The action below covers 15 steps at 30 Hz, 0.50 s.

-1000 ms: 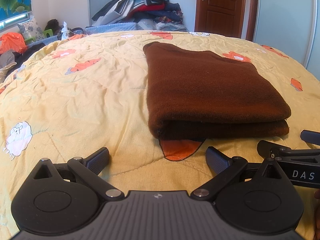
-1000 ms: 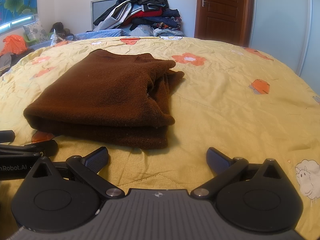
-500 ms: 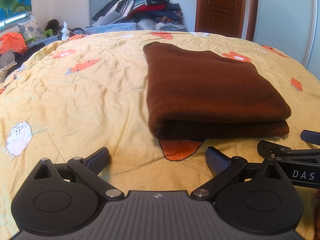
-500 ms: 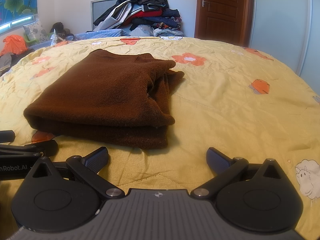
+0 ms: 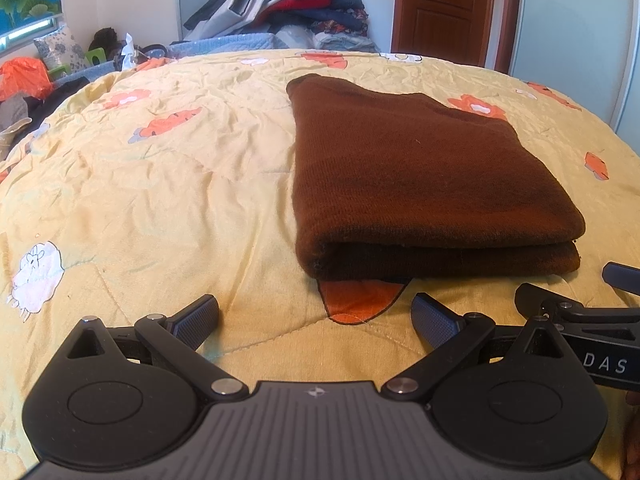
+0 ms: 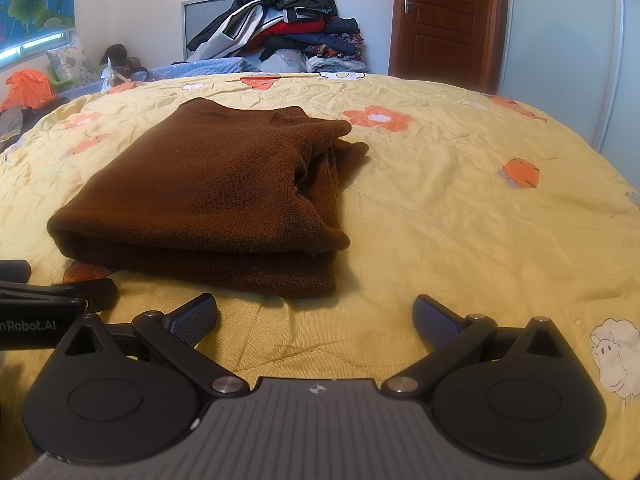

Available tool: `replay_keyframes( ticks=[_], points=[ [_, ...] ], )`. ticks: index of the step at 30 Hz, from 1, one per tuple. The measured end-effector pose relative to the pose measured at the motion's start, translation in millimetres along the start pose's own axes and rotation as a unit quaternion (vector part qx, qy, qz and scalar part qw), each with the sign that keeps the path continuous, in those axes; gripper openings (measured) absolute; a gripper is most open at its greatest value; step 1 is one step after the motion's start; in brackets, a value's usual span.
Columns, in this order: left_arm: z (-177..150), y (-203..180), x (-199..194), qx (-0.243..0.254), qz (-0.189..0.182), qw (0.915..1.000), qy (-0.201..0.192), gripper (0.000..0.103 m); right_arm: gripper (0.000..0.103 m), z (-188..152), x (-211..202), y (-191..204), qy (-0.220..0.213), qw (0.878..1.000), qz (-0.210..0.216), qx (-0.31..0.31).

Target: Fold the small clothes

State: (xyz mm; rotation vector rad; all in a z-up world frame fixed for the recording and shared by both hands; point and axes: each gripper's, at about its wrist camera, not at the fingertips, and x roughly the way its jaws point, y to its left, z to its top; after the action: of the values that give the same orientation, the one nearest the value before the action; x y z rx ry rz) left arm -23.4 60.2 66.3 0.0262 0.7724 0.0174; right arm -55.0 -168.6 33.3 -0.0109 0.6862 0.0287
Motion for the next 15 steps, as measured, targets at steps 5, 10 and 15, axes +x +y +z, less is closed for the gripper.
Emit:
replay_keyframes(
  ticks=[5,10,15],
  points=[
    [1.3,-0.4,0.1,-0.001,0.001,1.0000,0.006,0.103,0.103,1.0,0.6,0.7,0.003,1.000,0.000,0.000],
    [0.7,-0.8,-0.7,-0.001,0.002,1.0000,0.007,0.103,0.103,0.9,0.4,0.6,0.004,1.000,0.000,-0.001],
    [0.5,-0.9,-0.8,-0.001,0.002,1.0000,0.006,0.103,0.103,0.2,-0.3,0.9,0.003,1.000,0.000,-0.001]
  ],
)
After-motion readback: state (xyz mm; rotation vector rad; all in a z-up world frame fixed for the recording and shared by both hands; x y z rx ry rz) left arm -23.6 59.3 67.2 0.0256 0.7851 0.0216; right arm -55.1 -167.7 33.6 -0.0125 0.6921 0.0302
